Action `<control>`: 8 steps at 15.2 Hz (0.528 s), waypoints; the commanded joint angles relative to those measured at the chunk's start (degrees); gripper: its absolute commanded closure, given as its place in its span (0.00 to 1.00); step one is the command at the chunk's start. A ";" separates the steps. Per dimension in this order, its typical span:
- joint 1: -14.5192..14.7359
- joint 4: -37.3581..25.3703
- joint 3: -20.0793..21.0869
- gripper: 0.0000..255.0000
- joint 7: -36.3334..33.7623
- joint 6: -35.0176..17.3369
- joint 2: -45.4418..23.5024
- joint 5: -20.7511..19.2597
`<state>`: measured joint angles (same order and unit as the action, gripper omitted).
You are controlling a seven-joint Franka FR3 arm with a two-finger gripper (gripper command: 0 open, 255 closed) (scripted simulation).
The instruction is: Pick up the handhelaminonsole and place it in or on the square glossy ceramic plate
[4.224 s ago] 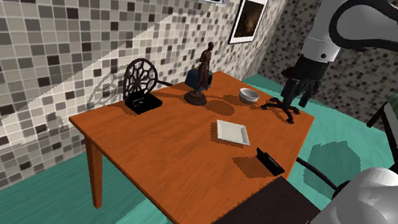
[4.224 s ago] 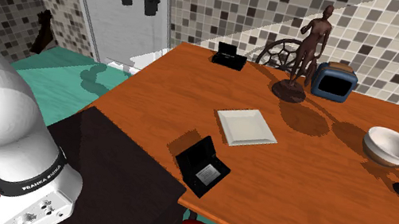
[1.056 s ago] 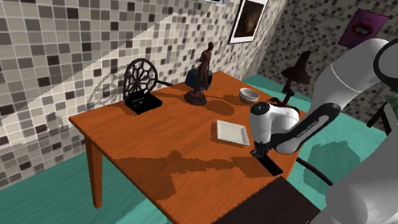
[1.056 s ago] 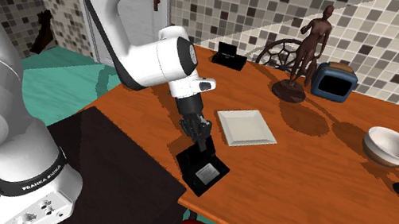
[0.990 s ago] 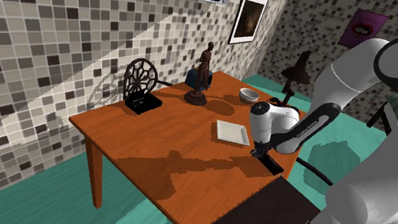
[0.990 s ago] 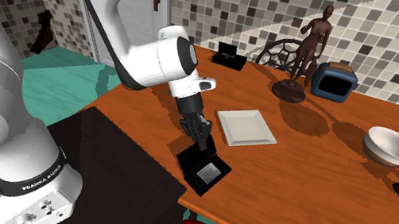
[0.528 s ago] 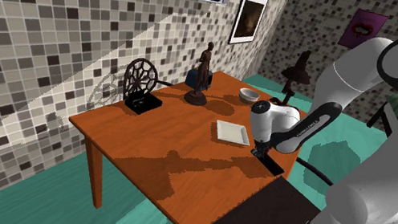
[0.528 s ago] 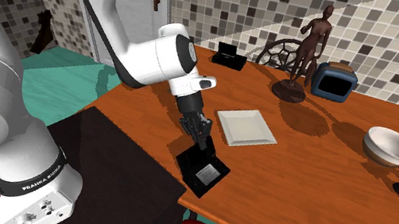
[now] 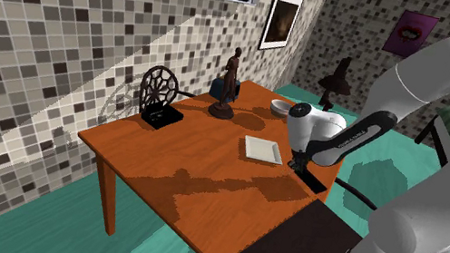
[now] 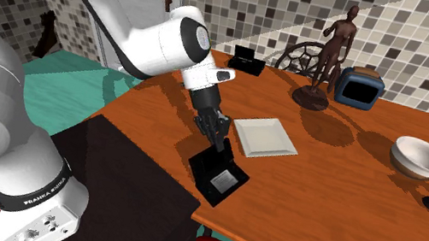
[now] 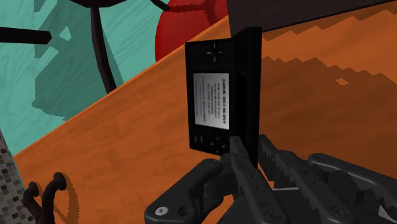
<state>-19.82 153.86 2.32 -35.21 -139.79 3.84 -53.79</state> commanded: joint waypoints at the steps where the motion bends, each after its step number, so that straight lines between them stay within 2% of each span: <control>1: 0.24 0.28 0.07 1.00 1.97 1.03 1.90 1.81; 8: 1.18 0.36 0.07 1.00 7.45 4.66 7.18 6.69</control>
<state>-18.74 154.28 2.40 -28.31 -135.52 10.55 -47.56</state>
